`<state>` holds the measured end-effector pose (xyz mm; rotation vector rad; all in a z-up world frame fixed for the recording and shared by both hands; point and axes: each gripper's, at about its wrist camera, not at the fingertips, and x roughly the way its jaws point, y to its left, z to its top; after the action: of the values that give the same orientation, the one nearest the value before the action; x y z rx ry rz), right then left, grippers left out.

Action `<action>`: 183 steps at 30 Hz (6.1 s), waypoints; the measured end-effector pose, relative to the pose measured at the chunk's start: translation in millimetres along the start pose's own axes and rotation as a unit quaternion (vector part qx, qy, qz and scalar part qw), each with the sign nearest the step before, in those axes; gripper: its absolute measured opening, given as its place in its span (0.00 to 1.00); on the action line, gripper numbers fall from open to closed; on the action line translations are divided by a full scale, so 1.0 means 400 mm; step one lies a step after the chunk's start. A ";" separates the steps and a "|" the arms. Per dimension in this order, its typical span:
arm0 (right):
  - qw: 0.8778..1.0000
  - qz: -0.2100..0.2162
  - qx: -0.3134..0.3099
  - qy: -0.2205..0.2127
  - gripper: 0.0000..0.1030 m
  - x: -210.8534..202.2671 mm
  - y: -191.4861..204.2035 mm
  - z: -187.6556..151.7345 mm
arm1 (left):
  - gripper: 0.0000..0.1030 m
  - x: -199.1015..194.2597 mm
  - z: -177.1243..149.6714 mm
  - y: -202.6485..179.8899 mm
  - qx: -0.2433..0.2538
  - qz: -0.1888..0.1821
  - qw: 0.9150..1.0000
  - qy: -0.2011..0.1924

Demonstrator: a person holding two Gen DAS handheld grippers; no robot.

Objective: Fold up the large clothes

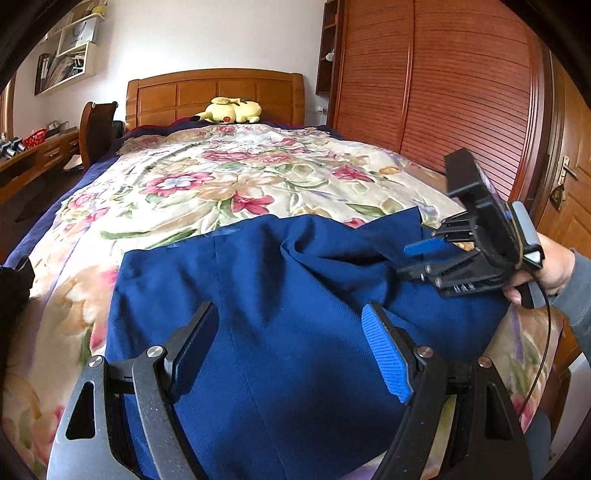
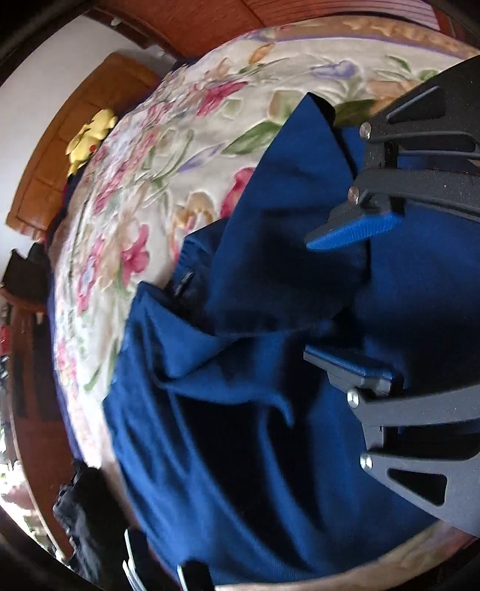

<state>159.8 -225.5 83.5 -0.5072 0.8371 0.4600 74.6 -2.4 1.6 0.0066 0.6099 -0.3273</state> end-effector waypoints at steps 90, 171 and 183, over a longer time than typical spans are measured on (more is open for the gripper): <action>0.956 -0.045 0.279 -0.083 0.47 -0.143 -0.167 -0.390 | 0.78 -0.030 -0.042 0.078 -0.005 0.022 1.000 0.001; 0.948 -0.046 0.250 -0.189 0.29 -0.284 0.021 -0.308 | 0.79 -0.039 -0.087 -0.106 0.085 -0.038 0.994 0.051; 0.971 -0.015 0.099 -0.219 0.26 -0.275 0.229 -0.081 | 0.79 -0.194 -0.095 0.146 -0.009 0.010 1.000 -0.004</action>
<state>24.5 -192.5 130.2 -0.2195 0.4416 0.4342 11.1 80.4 8.8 -0.0056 0.6038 -0.3023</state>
